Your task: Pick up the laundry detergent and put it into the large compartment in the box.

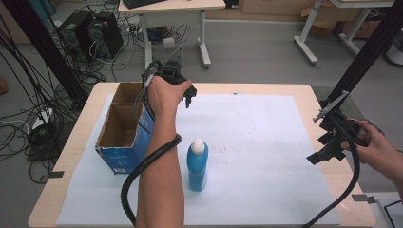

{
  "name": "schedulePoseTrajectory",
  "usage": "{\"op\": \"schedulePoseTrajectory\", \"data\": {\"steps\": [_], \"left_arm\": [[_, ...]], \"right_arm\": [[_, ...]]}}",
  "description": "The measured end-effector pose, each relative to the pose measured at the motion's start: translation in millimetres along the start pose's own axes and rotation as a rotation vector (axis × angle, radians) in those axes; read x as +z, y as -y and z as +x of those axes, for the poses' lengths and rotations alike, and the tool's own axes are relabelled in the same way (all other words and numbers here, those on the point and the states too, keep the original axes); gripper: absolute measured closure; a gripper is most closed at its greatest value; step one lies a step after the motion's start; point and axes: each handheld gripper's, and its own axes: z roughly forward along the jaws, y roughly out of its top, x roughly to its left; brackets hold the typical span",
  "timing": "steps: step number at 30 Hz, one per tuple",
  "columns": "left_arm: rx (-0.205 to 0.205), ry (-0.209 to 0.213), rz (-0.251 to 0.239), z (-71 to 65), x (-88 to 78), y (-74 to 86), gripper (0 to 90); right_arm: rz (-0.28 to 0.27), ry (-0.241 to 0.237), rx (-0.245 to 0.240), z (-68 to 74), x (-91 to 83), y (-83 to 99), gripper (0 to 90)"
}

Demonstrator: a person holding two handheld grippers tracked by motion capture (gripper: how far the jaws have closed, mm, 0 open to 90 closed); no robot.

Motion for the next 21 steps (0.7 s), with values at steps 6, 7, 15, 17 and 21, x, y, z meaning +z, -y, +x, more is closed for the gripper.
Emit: {"op": "schedulePoseTrajectory", "data": {"steps": [6, 7, 15, 17, 21], "left_arm": [[-0.001, 0.002, -0.004, 0.2, -2.9, 1.1, 6.2], [-0.001, 0.004, -0.005, 0.8, -3.5, 1.5, 6.2], [-0.002, 0.010, -0.002, 1.6, -5.0, 3.1, 6.1], [-0.003, 0.011, -0.005, 1.7, -7.1, 4.4, 6.1], [-0.003, 0.012, -0.011, 1.4, -13.0, 8.4, 6.0]], "right_arm": [[0.000, 0.003, -0.001, 1.5, -1.5, -0.1, 6.6], [-0.001, 0.002, 0.000, 1.3, -1.4, 0.1, 6.6], [-0.002, 0.001, 0.001, 1.4, -1.8, 0.3, 6.6], [-0.002, 0.002, 0.002, 1.5, -1.8, 0.4, 6.6], [-0.002, 0.002, 0.003, 1.6, -1.9, -0.1, 6.6]]}}
